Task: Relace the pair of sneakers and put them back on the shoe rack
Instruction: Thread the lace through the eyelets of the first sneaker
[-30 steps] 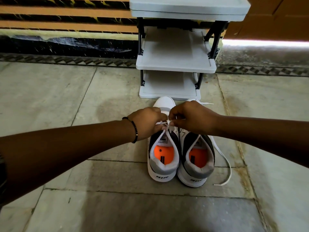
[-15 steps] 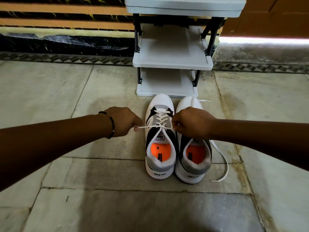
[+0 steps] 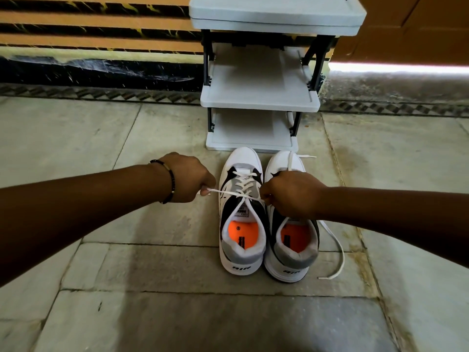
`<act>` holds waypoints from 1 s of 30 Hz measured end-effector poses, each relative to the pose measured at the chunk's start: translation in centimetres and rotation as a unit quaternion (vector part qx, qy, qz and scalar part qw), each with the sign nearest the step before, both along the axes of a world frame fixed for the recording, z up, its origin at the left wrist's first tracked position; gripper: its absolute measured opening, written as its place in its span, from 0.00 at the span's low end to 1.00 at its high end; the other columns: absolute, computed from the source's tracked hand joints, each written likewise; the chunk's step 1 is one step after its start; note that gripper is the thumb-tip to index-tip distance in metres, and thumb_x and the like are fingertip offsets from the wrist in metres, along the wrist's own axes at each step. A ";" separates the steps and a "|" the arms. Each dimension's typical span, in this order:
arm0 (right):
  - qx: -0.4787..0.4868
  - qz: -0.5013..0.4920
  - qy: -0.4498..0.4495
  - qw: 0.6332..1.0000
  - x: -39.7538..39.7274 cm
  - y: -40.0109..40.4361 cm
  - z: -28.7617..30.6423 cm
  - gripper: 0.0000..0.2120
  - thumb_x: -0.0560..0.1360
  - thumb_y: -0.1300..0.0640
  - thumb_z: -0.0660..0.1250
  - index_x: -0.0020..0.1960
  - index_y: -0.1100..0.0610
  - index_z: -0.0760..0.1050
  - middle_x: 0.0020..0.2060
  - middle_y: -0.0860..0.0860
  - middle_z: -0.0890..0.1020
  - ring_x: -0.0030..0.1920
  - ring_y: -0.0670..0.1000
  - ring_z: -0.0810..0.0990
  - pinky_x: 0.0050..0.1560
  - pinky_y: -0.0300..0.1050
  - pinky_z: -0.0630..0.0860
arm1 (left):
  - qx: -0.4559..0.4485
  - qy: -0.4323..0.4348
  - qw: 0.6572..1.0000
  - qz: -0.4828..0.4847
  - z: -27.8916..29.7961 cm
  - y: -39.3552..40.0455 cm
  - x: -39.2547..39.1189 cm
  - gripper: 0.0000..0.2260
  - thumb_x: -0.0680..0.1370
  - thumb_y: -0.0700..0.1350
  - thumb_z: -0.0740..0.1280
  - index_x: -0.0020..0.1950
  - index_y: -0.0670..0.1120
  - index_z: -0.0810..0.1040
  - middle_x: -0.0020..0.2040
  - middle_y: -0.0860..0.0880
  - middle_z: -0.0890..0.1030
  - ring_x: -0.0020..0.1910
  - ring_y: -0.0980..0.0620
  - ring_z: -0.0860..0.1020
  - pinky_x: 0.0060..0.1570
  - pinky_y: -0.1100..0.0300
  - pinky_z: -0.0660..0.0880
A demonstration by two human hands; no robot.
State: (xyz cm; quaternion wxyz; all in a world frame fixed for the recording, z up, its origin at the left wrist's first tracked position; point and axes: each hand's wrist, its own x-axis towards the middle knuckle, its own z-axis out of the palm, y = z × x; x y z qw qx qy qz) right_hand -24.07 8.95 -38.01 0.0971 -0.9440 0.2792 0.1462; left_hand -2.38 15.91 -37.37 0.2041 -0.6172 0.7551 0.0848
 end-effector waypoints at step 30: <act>0.528 -0.406 -0.404 0.627 3.0 1.0 -0.9 0.12 0.75 0.68 0.59 0.49 0.57 0.79 0.33 0.54 0.81 0.31 0.48 0.80 0.28 0.36 0.74 | -0.001 0.750 0.540 0.381 -2.7 1.7 -5.4 0.14 0.78 0.36 0.60 0.45 0.53 0.79 0.45 0.50 0.80 0.49 0.51 0.78 0.41 0.53 0.81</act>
